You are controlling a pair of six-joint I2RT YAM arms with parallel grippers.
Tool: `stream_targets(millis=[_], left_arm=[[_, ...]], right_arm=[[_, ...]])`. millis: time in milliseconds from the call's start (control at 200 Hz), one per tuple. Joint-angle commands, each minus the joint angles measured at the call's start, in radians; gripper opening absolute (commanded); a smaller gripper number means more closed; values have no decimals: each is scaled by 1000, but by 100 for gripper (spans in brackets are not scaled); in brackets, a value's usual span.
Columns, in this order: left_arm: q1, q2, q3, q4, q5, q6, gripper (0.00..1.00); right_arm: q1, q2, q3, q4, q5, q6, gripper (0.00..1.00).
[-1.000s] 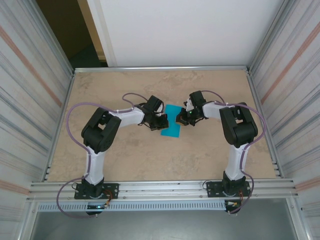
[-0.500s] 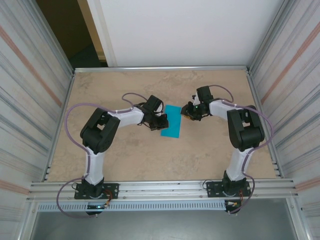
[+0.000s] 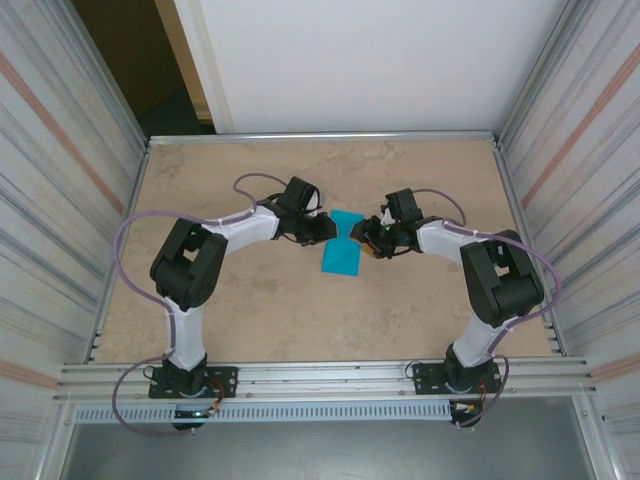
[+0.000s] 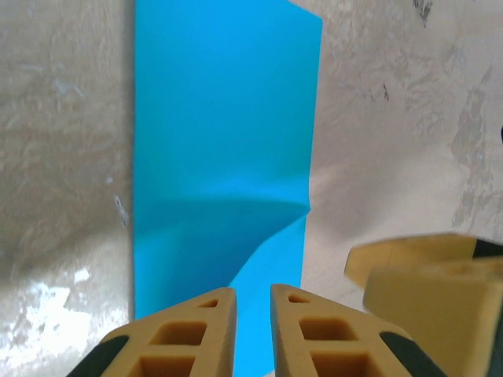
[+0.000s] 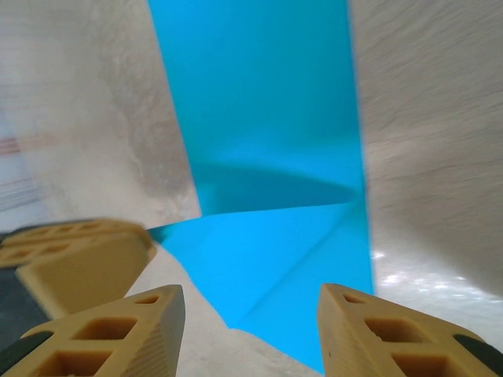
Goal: Fold a paper plane with a square sheet of paper (pick it up from the middle)
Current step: Fold the triangle a second time at the center of the table, then pick up the paper from the center of the table.
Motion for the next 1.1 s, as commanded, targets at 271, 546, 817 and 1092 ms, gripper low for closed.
stream_targets(millis=[271,546,817,1092], left_arm=[[1,82,41,3,1,-6,20],[7,106,24,-15,-19,-27,20],[13,108,-1,-13,-23,-45,19],[14,113,-5,-13,-17,-49,19]], right_arm=[[8,49,-20,64,-34,76,45],[13,80,-28,87,-48,89,42],[17,111,-18,96,-50,90,39],[29,131,-10,107,-57,87,33]])
